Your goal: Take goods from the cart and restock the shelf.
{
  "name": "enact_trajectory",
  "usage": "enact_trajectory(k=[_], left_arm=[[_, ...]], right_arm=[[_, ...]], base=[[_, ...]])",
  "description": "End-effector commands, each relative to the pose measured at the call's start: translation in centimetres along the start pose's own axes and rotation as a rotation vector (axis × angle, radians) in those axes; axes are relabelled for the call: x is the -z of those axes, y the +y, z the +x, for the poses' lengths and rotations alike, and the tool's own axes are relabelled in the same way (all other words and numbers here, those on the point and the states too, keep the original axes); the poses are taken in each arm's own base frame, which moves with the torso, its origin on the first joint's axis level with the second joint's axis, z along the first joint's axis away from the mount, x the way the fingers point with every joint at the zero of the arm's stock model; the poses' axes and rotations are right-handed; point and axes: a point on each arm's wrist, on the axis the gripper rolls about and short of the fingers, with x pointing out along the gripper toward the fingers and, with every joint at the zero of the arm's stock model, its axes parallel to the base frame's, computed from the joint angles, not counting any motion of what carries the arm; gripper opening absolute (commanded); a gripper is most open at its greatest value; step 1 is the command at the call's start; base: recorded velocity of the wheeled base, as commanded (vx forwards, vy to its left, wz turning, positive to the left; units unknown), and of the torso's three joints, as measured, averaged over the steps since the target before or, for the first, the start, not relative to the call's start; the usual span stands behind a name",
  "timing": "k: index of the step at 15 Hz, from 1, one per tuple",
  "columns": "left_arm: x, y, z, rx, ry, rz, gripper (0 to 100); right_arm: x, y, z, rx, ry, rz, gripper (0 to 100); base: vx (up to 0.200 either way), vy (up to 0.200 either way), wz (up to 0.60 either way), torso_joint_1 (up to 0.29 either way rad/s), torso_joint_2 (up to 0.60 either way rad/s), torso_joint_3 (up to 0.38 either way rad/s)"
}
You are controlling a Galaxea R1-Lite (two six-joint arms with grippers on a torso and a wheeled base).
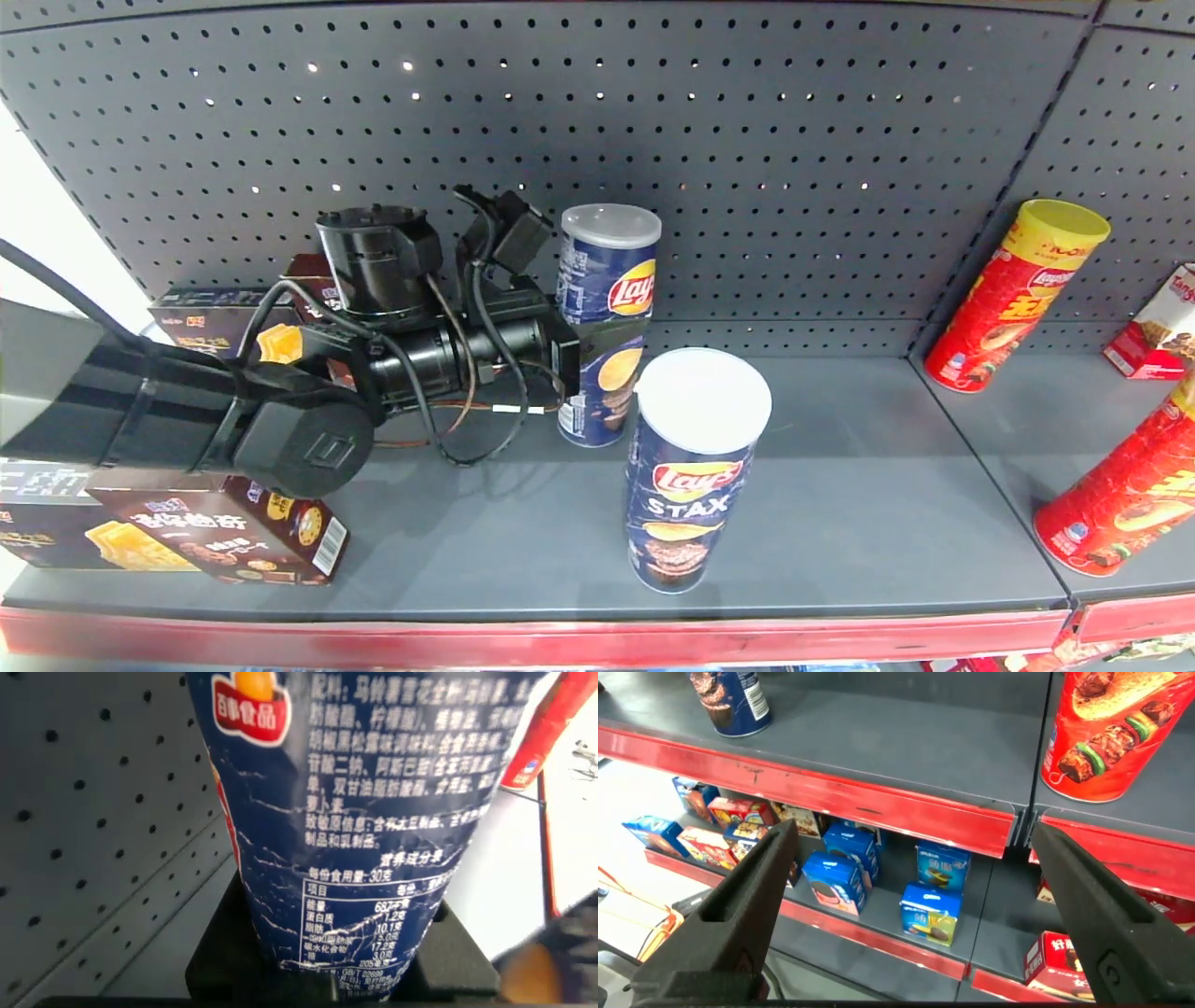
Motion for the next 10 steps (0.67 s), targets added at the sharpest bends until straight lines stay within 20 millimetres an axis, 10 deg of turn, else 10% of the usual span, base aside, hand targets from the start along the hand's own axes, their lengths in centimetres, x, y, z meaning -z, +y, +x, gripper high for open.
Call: enact_trajectory(k=[1,10], left_arm=[[1.3,1.0,1.2,0.003,0.014,-0.011,0],[2.4,3.9,5.1,-0.007,-0.050,0.033,0]], right_arm=[[0.0,0.0,0.0,-0.001,0.002,-0.001,100],[0.0,0.0,0.0,-0.001,0.002,-0.001,100]], base=[[0.000,0.000,0.00,0.000,0.00,0.000],[0.000,0.000,0.00,0.000,0.00,0.000]])
